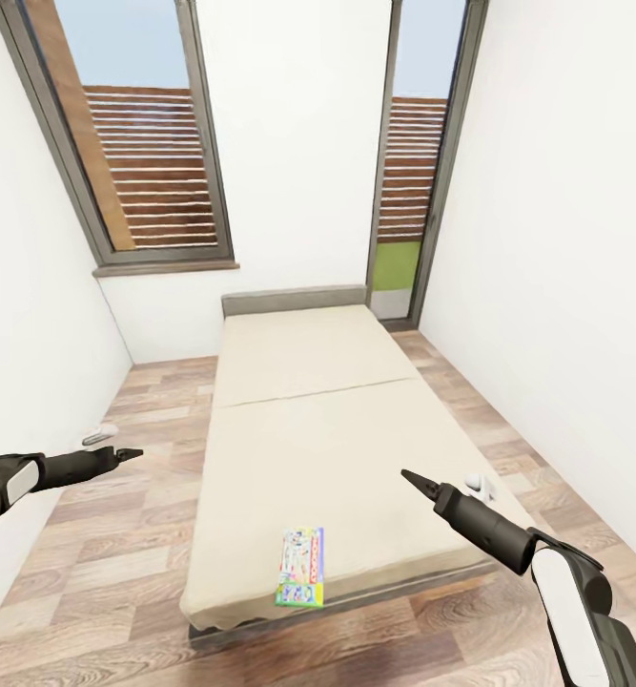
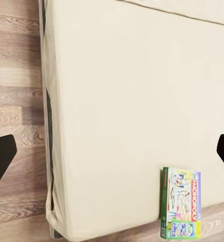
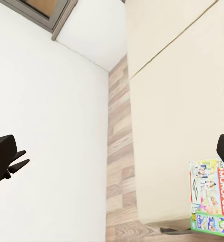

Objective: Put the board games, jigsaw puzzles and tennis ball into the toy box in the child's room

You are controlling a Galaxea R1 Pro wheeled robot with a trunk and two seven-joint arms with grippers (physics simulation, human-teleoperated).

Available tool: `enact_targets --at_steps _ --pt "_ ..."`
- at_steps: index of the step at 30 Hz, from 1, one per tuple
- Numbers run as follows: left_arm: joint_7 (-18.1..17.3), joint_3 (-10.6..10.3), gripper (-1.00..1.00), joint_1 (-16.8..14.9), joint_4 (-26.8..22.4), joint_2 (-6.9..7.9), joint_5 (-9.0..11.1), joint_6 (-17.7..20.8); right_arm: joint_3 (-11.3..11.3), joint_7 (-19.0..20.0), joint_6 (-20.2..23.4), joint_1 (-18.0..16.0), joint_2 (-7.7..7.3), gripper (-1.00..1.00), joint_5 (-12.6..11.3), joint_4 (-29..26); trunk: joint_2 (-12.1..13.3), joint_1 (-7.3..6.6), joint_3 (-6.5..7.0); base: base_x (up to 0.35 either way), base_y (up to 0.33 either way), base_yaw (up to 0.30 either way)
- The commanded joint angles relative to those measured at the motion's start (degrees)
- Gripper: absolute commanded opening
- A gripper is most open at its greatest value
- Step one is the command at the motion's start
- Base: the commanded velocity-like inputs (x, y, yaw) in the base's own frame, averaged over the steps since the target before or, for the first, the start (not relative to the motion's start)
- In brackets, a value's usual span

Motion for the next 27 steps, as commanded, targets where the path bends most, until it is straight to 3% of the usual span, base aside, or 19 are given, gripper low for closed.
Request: enact_targets --at_steps 1,27 --pt "-0.17 0.48 1.00 -0.06 -0.02 0.01 -0.52 0.33 -0.10 0.29 0.30 -0.05 0.01 1.00 0.15 -0.04 -0.11 0.04 -0.03 0.000 0.000 0.123" --pt "-0.20 0.48 1.00 0.00 -0.02 0.00 -0.52 0.33 -0.10 0.20 0.34 -0.08 0.10 1.00 0.23 -0.02 -0.11 0.04 1.97 -0.032 0.000 0.197"
